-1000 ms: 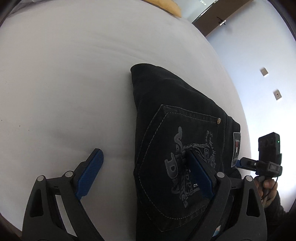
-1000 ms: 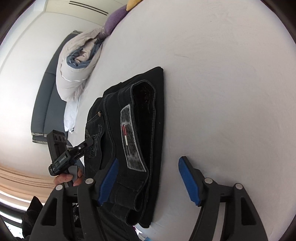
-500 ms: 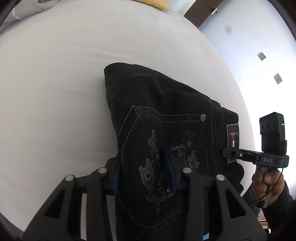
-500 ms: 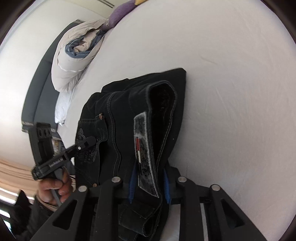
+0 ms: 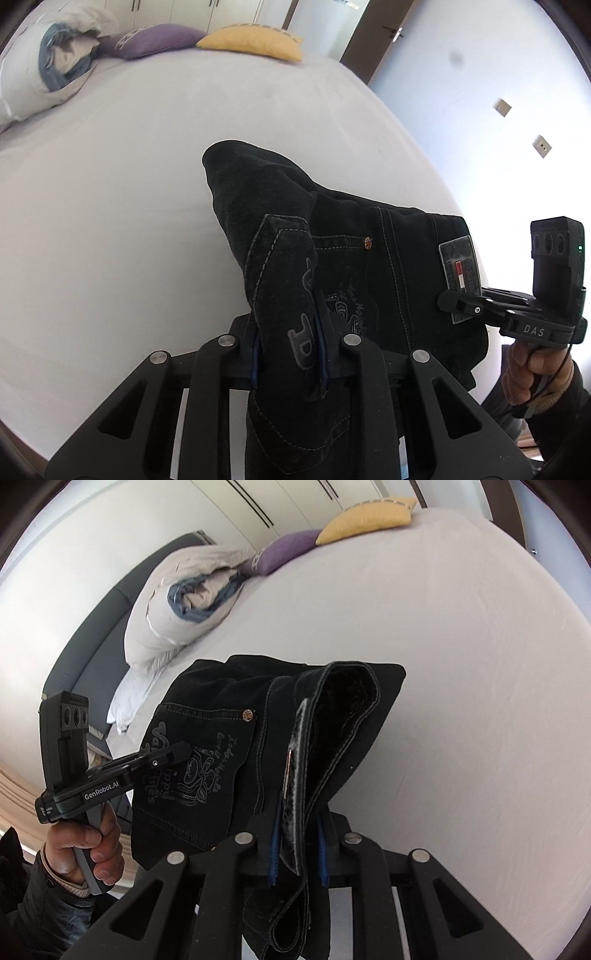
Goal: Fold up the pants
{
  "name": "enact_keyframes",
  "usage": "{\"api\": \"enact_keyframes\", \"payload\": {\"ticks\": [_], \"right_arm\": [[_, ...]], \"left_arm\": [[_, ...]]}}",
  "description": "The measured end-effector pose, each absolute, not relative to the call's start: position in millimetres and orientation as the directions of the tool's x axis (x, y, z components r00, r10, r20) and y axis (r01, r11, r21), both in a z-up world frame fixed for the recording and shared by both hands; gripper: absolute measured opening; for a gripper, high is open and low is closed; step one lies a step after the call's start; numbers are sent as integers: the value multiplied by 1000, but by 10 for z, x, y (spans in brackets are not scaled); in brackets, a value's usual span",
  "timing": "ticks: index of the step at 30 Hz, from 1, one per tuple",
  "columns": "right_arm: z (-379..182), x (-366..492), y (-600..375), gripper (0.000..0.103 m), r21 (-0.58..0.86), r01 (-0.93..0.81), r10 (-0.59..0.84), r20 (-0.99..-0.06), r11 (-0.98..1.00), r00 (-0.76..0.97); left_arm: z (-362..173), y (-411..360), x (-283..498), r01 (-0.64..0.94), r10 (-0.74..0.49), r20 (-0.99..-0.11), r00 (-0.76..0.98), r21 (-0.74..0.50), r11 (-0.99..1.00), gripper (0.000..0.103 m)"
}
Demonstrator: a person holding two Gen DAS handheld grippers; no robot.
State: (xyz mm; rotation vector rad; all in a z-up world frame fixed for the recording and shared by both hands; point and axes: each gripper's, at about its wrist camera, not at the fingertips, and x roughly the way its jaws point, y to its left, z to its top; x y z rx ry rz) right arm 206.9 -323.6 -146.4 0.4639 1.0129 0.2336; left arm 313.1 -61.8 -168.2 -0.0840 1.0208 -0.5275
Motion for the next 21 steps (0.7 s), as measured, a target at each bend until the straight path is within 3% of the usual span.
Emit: {"api": "enact_keyframes", "payload": {"ticks": [8,13,15,17,21], "right_arm": [[-1392,2632,-4023,18,477,75,361,-750,876,554],[-1796,2894,-4437,19,486,161,354,-790,859,500],[-2045,2919,-4577,34,472,212,338,-819,856,463],[-2118,2863,-4666,37,528,216,374,-784,821,495],[-2010,2735,-4650,57,525,214,353,-771,824,530]], "left_arm": [[-1693,-1422,3797,433,-454,-786,421,-265,862,21],[-2165,-1864,4078,427,-392,-836,383,-216,878,23],[-2394,-1992,4077,418,-316,-861,398,-137,898,32],[-2465,-2010,4041,400,-288,-861,420,-110,910,42],[-2426,-2078,3892,392,-246,-852,462,-53,919,47]]}}
